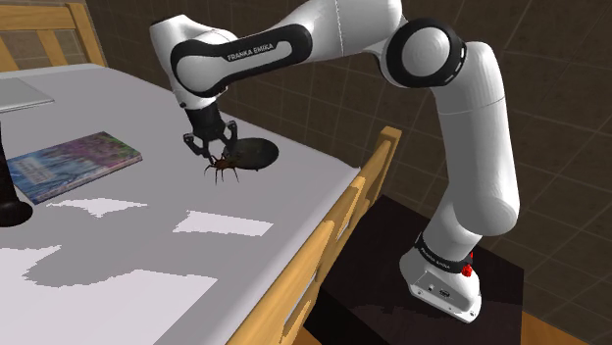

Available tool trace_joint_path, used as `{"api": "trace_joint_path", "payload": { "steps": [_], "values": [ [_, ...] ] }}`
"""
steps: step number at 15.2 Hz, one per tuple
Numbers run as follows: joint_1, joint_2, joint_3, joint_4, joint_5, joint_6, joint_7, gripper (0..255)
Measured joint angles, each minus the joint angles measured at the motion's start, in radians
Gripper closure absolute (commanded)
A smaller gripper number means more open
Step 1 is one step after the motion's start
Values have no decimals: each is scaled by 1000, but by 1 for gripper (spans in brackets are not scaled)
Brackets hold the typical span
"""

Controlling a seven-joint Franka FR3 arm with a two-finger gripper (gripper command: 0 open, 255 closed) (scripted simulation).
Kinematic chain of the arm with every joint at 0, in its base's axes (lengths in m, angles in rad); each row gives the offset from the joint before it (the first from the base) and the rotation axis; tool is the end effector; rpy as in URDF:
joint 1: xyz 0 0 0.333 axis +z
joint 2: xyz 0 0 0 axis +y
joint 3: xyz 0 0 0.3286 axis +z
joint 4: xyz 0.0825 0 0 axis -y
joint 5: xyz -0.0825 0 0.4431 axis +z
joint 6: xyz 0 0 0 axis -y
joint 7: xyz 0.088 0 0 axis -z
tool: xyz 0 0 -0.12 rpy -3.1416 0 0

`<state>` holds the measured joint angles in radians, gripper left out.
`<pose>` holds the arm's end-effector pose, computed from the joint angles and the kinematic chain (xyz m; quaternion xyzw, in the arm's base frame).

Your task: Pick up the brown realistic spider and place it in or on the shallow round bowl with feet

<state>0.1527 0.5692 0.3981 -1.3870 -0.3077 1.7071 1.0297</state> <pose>0.6748 0.3182 0.3614 0.9699 -0.2172 -0.0419 0.1017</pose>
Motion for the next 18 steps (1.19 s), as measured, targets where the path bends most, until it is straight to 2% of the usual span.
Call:
{"api": "trace_joint_path", "payload": {
  "steps": [11, 15, 18],
  "values": [
    [11, -22, 6, 115, 12, -132, -23, 255],
    [-38, -46, -7, 99, 14, -131, -81, 255],
    [-77, -33, -25, 132, 7, -142, -142, 255]
  ]
}}
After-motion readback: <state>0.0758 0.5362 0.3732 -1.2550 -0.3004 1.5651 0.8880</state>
